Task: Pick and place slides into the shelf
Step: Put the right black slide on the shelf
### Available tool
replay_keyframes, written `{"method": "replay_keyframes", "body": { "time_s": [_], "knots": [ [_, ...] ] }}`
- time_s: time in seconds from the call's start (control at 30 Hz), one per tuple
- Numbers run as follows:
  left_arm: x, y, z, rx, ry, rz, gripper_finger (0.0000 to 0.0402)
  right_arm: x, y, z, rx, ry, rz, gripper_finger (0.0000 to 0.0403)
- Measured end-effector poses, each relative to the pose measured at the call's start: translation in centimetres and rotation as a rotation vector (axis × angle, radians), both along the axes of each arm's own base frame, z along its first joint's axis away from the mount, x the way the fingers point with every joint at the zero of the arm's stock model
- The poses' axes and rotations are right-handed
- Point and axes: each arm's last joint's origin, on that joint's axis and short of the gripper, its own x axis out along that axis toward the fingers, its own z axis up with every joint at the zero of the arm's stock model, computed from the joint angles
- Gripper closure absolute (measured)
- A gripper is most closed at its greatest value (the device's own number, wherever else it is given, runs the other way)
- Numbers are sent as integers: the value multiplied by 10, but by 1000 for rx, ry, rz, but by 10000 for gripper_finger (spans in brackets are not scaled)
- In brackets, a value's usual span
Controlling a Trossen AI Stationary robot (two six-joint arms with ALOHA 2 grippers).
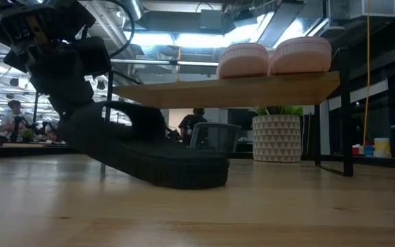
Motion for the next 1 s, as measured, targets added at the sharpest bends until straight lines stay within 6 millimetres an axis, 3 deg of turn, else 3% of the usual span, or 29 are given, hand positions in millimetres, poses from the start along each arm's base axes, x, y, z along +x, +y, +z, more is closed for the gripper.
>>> {"method": "replay_keyframes", "body": {
  "time_s": [0.1,0.83,1.0],
  "knots": [
    [0,0,0,12,-6,-8,394,0,0,0,0,0,0,398],
    [4,-2,20,-6,-210,-72,401,0,0,0,-29,7,18,398],
    [2,-2,26,-7,-240,-73,401,6,-9,0,-78,20,27,398]
  ]
}}
